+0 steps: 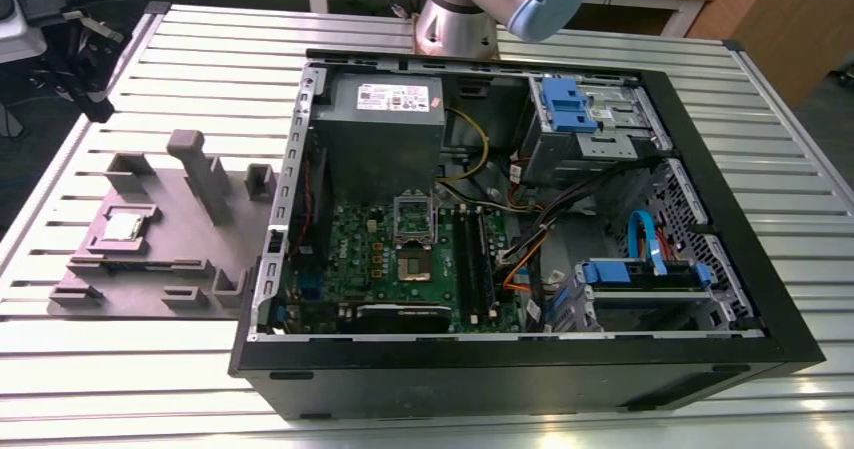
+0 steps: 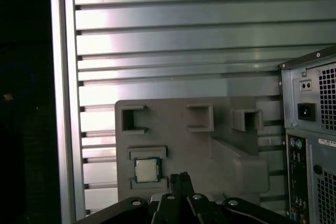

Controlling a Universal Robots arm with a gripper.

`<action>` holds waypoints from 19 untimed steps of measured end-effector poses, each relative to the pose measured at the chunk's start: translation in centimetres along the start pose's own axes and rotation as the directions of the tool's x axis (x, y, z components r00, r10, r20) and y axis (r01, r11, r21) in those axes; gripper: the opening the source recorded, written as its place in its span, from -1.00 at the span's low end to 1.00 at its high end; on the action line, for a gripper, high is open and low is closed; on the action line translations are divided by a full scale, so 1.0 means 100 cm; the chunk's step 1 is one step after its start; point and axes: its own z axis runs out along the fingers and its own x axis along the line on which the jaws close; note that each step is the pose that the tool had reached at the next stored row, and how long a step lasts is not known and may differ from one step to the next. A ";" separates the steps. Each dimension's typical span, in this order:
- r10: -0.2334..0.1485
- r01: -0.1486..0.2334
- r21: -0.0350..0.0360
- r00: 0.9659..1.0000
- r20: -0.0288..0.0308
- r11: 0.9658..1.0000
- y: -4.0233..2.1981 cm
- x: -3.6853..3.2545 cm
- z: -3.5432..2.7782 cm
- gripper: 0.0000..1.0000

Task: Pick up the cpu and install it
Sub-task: 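Reach for the cpu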

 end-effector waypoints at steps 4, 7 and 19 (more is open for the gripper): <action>0.000 0.000 0.000 1.000 0.000 1.000 -0.0002 0.0000 0.0002 -0.80; 0.000 0.000 0.000 1.000 0.000 1.000 -0.0002 0.0000 0.0002 -0.80; 0.000 0.000 0.000 1.000 0.000 1.000 -0.0029 0.0025 0.0057 -0.80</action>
